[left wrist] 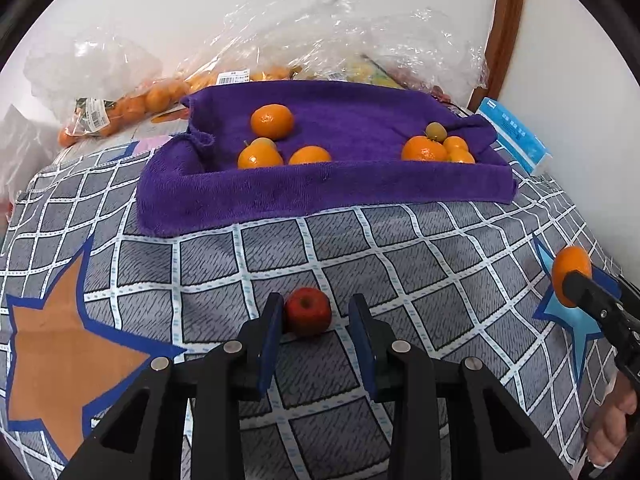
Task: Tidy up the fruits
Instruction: 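Lift the large orange in the right gripper while the left closes on the red apple, then carry the large orange in the right gripper over the towel while the left carries the red apple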
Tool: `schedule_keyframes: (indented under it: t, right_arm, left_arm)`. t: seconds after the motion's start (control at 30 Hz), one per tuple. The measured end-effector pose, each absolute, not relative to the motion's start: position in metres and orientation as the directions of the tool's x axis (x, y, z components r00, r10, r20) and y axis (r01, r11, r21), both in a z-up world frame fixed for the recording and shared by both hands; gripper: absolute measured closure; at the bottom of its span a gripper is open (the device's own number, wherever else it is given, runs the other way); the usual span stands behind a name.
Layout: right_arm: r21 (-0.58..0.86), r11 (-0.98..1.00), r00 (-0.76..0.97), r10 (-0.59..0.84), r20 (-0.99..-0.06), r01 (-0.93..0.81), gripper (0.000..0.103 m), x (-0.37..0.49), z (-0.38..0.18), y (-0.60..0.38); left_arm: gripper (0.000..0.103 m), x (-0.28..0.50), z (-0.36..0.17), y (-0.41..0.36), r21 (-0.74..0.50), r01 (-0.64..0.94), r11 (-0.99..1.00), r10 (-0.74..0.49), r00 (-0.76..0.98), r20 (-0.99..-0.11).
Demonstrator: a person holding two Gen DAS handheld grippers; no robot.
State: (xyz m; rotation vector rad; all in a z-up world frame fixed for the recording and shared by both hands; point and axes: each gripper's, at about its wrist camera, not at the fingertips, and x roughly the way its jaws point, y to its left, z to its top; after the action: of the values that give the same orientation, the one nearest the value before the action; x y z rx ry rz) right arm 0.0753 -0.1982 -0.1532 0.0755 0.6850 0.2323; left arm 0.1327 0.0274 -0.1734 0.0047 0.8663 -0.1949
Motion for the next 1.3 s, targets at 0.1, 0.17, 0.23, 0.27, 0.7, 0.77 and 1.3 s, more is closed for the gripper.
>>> schedule_keyframes:
  t: [0.1, 0.17, 0.23, 0.27, 0.7, 0.77, 1.3]
  right_arm:
    - [0.158, 0.97, 0.753, 0.242, -0.612, -0.183, 0.061, 0.076, -0.152, -0.2]
    - [0.16, 0.971, 0.752, 0.239, -0.614, -0.178, 0.061, 0.077, -0.153, -0.201]
    - [0.161, 0.971, 0.749, 0.239, -0.619, -0.177, 0.061, 0.078, -0.154, -0.2]
    - [0.161, 0.971, 0.747, 0.239, -0.62, -0.177, 0.061, 0.077, -0.154, -0.2]
    - [0.155, 0.972, 0.746, 0.233, -0.624, -0.174, 0.061, 0.08, -0.15, -0.197]
    - [0.142, 0.975, 0.749, 0.224, -0.623, -0.174, 0.061, 0.08, -0.148, -0.195]
    - [0.116, 0.976, 0.757, 0.215, -0.617, -0.183, 0.061, 0.081, -0.13, -0.189]
  left_arm:
    - [0.08, 0.133, -0.174, 0.026, -0.065, 0.179, 0.982, -0.166, 0.633, -0.756]
    - [0.08, 0.133, -0.173, 0.028, -0.089, 0.183, 0.979, -0.186, 0.631, -0.753]
    - [0.08, 0.132, -0.173, 0.029, -0.116, 0.185, 0.976, -0.209, 0.628, -0.75]
    - [0.08, 0.131, -0.173, 0.03, -0.127, 0.189, 0.974, -0.219, 0.627, -0.747]
    - [0.08, 0.12, -0.157, 0.043, -0.22, 0.152, 0.964, -0.265, 0.646, -0.716]
    - [0.08, 0.119, -0.154, 0.045, -0.227, 0.146, 0.963, -0.266, 0.651, -0.711]
    - [0.08, 0.102, -0.139, 0.049, -0.245, 0.105, 0.964, -0.251, 0.663, -0.705]
